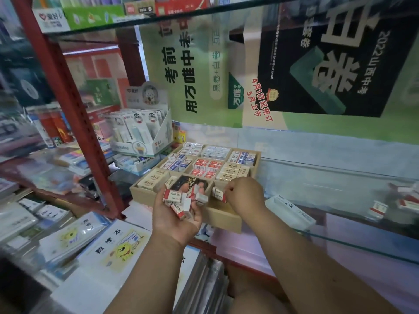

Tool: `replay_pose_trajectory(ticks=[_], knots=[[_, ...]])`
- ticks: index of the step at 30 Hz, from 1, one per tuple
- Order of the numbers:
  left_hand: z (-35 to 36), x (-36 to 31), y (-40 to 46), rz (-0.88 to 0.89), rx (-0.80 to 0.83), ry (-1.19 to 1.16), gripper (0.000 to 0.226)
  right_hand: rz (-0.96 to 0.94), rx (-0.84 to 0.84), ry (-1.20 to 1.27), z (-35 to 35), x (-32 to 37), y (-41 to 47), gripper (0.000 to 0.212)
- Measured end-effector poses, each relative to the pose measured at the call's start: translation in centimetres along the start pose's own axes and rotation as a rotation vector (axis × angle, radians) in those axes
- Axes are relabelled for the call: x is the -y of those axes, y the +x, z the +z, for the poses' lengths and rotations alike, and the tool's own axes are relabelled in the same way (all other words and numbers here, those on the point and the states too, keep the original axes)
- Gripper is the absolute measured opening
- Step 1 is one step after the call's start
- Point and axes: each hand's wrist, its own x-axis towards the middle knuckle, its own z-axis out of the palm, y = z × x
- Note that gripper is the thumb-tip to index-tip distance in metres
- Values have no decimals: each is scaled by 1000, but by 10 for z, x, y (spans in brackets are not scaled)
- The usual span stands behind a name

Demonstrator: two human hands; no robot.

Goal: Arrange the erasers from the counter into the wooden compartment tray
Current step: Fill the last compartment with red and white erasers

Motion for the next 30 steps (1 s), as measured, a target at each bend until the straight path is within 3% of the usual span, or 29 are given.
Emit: replay_pose_trajectory(ticks=[9,13,15,22,24,27,30], knots=[[0,2,-1,7,-3,-26,48,-14,92,-125,-2,4,5,23],[1,2,-2,2,1,-27,47,-28,131,-210,-9,5,9,12],[1,2,-2,7,1,-26,47,-52,120,-198,-10,5,11,7],[0,2,-1,2,12,-14,48,-150,112,-65,-8,-8,5,23],[0,1,-1,5,14,-13,48,-174,160,-133,-6,-8,-2,18],[1,3,-1,4,16,-5,47,-176,286,-219,-7,-5,-4,34],[1,4,-2,12,21,21,48,-118,386,-209,-5,-5,5,35]])
